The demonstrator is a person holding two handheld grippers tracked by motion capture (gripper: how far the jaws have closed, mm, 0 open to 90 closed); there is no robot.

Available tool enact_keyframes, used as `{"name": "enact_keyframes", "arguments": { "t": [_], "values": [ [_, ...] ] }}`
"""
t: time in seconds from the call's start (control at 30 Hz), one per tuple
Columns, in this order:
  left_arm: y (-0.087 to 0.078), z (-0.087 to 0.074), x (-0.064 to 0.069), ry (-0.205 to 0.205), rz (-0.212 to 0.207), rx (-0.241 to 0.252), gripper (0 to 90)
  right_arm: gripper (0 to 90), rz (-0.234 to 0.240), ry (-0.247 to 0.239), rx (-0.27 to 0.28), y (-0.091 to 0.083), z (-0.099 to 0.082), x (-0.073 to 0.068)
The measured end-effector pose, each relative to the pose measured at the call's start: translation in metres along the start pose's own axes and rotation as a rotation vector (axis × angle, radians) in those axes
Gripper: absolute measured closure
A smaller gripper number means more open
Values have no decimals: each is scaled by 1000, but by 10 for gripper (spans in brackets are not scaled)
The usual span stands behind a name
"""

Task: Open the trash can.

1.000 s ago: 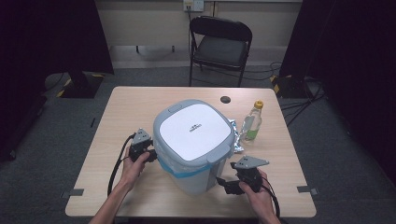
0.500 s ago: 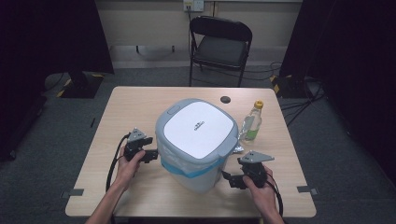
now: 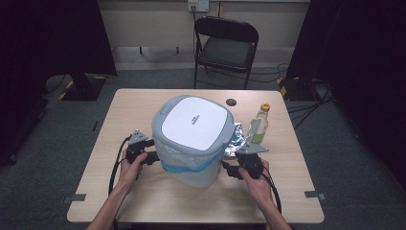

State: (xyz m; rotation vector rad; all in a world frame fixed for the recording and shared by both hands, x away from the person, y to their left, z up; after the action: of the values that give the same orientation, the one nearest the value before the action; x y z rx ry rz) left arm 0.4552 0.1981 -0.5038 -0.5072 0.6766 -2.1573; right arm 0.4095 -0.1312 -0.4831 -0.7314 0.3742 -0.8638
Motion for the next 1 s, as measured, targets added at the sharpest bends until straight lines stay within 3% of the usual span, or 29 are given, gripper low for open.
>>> {"name": "enact_keyframes", "arguments": {
  "t": [0.03, 0.07, 0.1, 0.27, 0.37, 0.47, 0.5, 0.67, 0.83, 1.0],
  "values": [
    [-1, -1, 0, 2, -14, -1, 426, 368, 8, 10, 2, 3, 3, 1],
    [-3, -2, 1, -3, -31, -5, 426, 368, 8, 10, 2, 3, 3, 1],
    [-4, -3, 1, 1, -41, -11, 457, 405, 39, 28, 6, 7, 5, 1],
    [-19, -13, 4, 49, -68, -42, 467, 407, 25, 25, 19, 14, 11, 1],
    [-24, -23, 7, 38, -95, -64, 429, 401, 10, 36, 33, 21, 17, 0],
    [-26, -27, 7, 24, -82, -56, 362, 349, -4, 40, 33, 22, 17, 0],
    [-28, -27, 9, 29, -76, -50, 366, 288, 8, 28, 23, 18, 13, -1],
    [-29, -29, 13, 29, -80, -48, 412, 295, 24, 24, -4, 7, -4, -6],
    [-33, -36, 28, 53, -107, -67, 407, 286, 106, 24, -12, -6, -26, -21],
    [-34, -38, 33, 59, -101, -60, 394, 272, 118, 11, -12, -7, -29, -28]
  ]
}}
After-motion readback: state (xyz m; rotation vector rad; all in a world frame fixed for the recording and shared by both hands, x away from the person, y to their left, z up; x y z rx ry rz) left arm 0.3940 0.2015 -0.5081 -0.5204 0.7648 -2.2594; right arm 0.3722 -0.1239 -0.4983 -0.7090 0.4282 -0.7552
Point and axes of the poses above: each handheld gripper's, and its own axes: y roughly forward along the jaws, z roughly out of its top, x roughly to its right, the point moved 5 cm from there along y, roughly forward along the jaws, and after that the axes turned 8 degrees about -x, right-handed, at the moved point
